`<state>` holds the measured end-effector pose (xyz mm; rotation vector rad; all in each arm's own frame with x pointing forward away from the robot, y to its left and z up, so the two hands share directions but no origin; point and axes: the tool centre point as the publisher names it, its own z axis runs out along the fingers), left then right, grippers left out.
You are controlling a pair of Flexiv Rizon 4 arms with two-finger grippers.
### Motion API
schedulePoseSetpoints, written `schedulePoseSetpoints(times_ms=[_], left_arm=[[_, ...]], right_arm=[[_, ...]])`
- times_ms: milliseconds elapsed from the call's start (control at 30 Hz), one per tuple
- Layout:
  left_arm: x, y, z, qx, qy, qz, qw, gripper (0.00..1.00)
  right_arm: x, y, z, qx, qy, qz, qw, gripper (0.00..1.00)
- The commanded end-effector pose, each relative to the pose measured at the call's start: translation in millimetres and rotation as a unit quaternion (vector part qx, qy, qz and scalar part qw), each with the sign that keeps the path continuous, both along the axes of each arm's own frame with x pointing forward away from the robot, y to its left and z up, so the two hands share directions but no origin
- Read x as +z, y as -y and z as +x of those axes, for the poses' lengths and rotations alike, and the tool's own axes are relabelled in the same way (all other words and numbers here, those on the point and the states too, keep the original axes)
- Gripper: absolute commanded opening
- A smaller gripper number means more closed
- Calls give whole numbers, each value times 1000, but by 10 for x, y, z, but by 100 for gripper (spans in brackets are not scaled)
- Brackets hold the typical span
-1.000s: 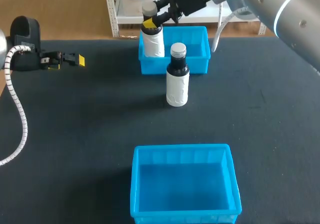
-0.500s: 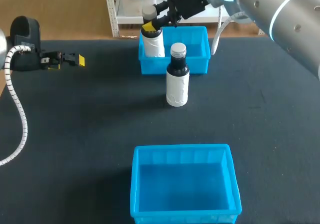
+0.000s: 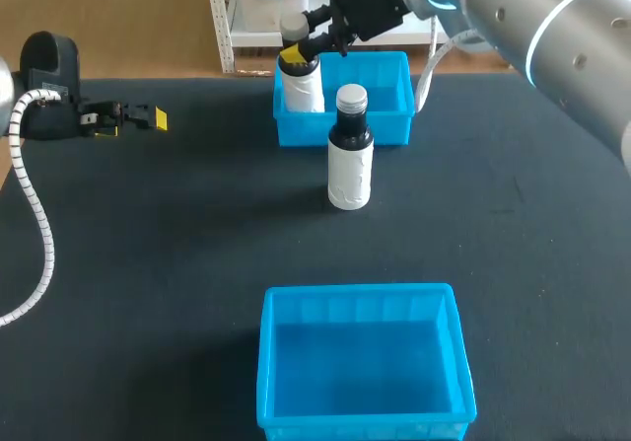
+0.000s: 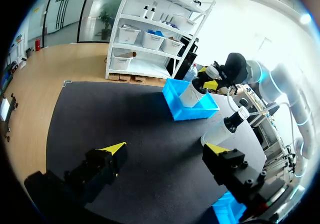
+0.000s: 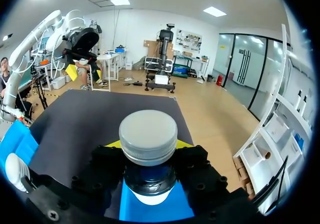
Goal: Pick up the bottle, and place it in the far bin if it is heavy, or in the near bin if it is light.
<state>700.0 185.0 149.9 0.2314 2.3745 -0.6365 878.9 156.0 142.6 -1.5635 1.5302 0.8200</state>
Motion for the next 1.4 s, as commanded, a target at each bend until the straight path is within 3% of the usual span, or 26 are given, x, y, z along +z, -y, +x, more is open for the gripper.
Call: schedulePoseSetpoints(times_ms=[33, 1400], left_arm=[[0, 0, 0, 0, 0, 0, 1000, 100], [0, 0, 0, 0, 0, 0, 1000, 100]], right_arm=[[-2, -21, 117, 188, -109, -13, 976, 0], [-185, -6, 121, 186, -168, -17, 968, 0]])
